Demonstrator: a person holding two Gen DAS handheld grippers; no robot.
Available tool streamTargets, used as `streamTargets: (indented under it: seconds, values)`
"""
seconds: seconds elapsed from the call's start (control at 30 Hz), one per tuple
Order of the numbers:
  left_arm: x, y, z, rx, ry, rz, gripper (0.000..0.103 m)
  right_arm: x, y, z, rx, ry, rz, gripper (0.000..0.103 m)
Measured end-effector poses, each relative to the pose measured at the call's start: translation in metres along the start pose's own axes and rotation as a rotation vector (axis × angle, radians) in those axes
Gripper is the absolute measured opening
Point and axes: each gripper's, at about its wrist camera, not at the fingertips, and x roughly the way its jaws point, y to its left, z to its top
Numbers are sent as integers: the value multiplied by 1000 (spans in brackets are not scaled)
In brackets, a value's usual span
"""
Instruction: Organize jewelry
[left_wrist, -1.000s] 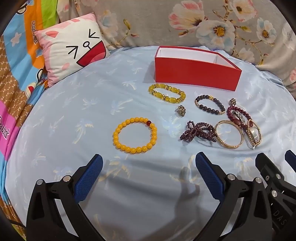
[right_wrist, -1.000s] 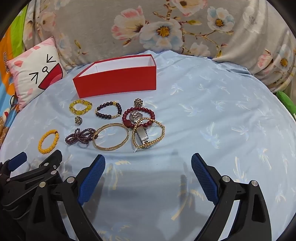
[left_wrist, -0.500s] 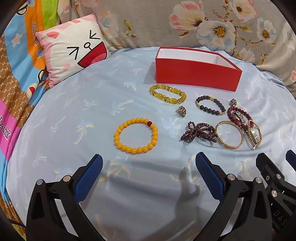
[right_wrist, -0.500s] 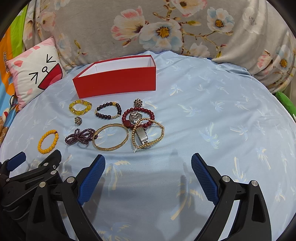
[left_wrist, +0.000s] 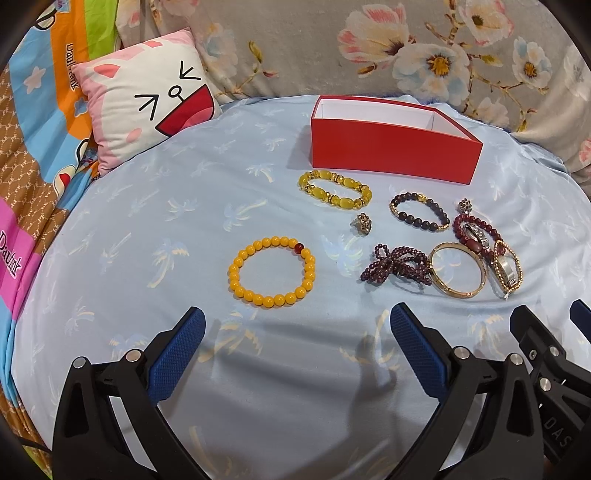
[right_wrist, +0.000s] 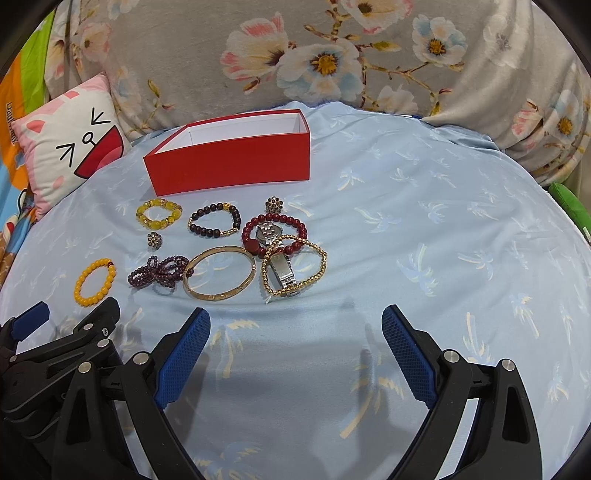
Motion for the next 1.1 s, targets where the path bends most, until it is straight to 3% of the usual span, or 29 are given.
streamTargets:
  seconds: [1.1]
  values:
    - [-1,1,-5,0,-7,3,96,-1,-1,0,0,-2,-3,90]
